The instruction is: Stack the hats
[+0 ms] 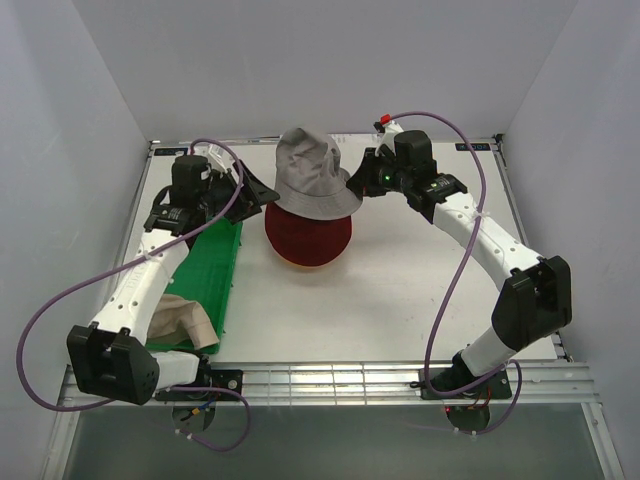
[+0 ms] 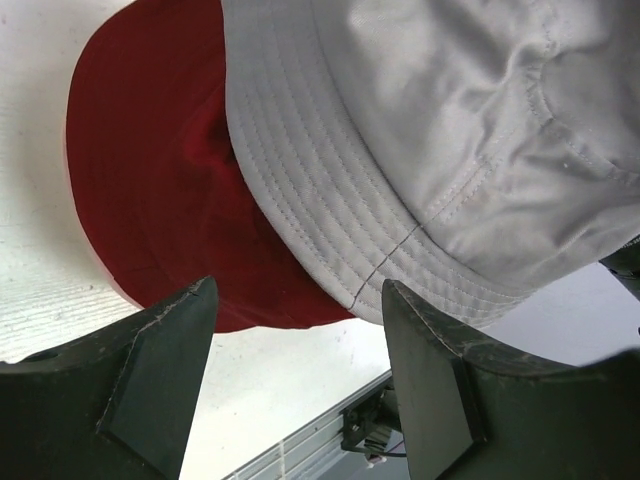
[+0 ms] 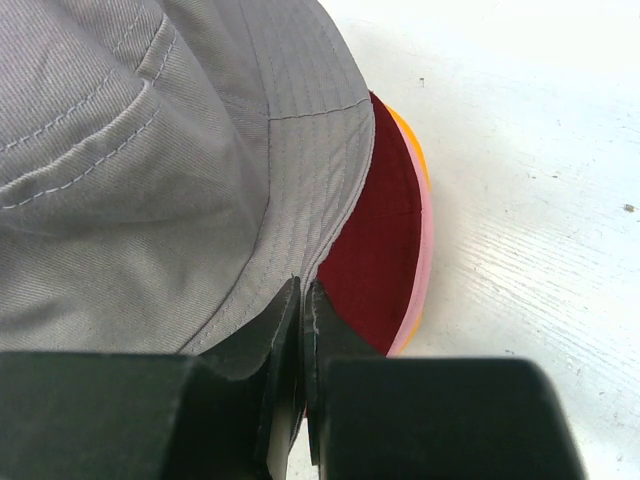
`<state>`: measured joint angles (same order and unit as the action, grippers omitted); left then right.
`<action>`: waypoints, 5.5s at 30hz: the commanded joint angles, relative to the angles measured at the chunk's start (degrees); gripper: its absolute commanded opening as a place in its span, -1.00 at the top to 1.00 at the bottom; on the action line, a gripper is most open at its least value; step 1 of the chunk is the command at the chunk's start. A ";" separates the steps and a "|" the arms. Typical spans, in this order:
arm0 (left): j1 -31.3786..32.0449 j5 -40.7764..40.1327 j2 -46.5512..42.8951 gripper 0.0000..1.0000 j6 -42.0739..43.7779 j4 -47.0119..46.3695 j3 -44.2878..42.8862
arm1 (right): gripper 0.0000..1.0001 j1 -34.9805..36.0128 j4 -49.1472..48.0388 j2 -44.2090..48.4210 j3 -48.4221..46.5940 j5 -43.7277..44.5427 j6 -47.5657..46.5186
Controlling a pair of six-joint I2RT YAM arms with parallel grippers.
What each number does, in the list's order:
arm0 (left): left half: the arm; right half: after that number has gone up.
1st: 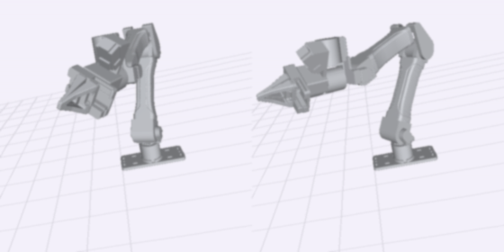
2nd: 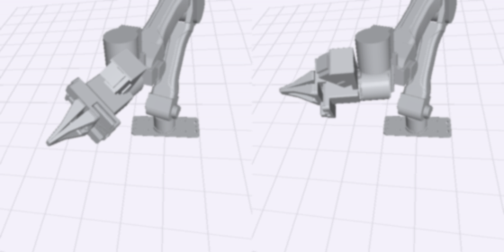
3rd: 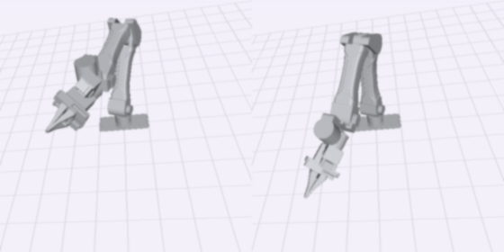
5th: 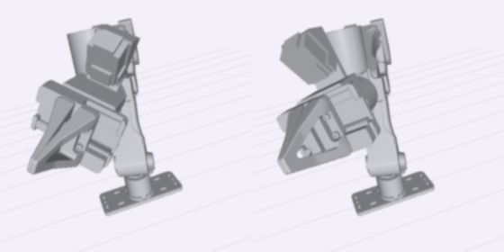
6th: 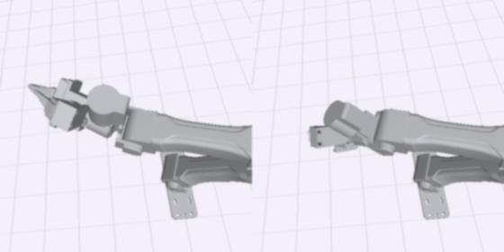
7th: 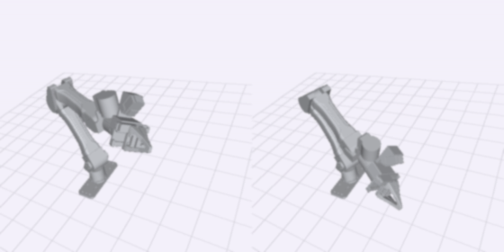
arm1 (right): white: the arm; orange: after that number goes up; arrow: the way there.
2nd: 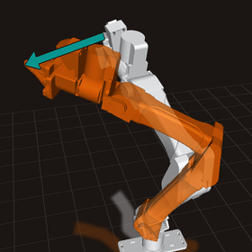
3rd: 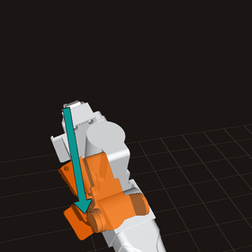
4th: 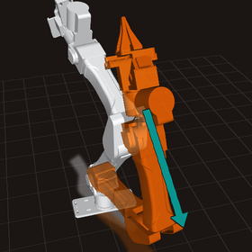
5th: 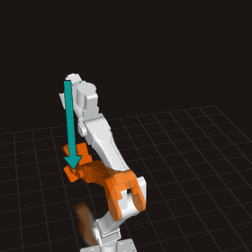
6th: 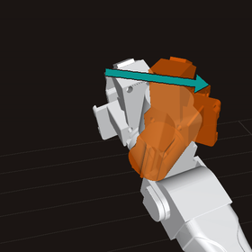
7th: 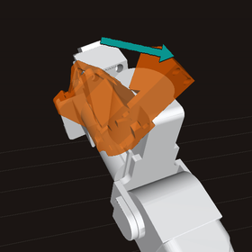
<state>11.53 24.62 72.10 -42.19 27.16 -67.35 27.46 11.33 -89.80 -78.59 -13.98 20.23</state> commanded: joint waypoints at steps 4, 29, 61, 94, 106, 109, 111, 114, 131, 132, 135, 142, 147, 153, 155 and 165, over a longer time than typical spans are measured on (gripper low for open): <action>1.04 -0.19 -1.96 -0.54 -3.33 -4.65 1.87 | 0.84 0.40 -2.72 1.56 -0.95 0.62 -1.95; 4.55 -3.88 1.73 -0.31 -10.36 -10.28 3.28 | 0.84 0.66 -1.14 1.21 -2.89 1.15 -3.18; 4.55 -6.34 0.50 0.78 -7.47 -6.50 -0.32 | 0.84 0.75 -0.17 1.21 -3.68 3.08 -5.11; 4.55 -1.60 -10.83 1.00 6.51 -5.09 9.69 | 0.84 -0.04 0.45 -4.59 -6.93 6.24 -2.65; 4.55 0.78 -11.45 1.00 8.71 -5.80 14.96 | 0.84 -0.13 -0.26 -4.86 -3.95 4.84 -1.77; 4.55 0.34 -11.54 1.00 8.88 -5.80 16.11 | 0.84 -0.13 -0.96 -5.03 -2.80 4.31 -1.25; 4.55 -0.01 -11.45 1.00 8.80 -5.89 16.72 | 0.84 -0.13 -1.05 -5.47 -2.27 4.22 -0.90; 4.56 -0.98 -10.84 1.00 8.18 -5.80 18.04 | 0.84 -0.13 -0.79 -6.35 -2.27 3.70 -0.28; 4.55 -4.76 -5.83 1.00 5.19 -6.59 23.23 | 0.84 -1.27 -1.05 -10.04 0.62 -0.08 2.80; 4.55 -5.02 -5.56 1.00 5.11 -6.50 23.41 | 0.84 -1.36 -1.05 -10.22 0.71 -0.08 2.89; 4.55 -5.99 -5.12 1.00 4.58 -6.33 23.93 | 0.84 -1.80 -1.05 -10.48 1.15 -0.61 2.97; 4.55 -8.09 -3.54 1.00 4.40 -5.28 24.02 | 0.84 -2.94 -1.66 -10.92 2.82 -1.58 3.85; 4.55 -9.59 -2.40 1.00 4.31 -4.13 24.02 | 0.84 -3.73 -2.37 -10.84 4.49 -1.93 4.12; 4.55 -10.73 -2.14 1.00 4.31 -3.08 23.67 | 0.84 -5.31 -5.17 -10.22 7.30 -5.09 5.69; 4.55 -11.35 -1.96 1.00 4.49 -2.29 23.49 | 0.84 -6.19 -6.40 -10.05 8.62 -7.36 6.49; 4.55 -11.79 -2.84 1.00 5.19 -0.79 22.00 | 0.77 -9.44 -15.81 -9.69 13.72 -17.39 13.69</action>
<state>16.36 16.75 69.36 -38.98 19.53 -44.84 19.97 -4.58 -99.07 -67.16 -30.48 33.06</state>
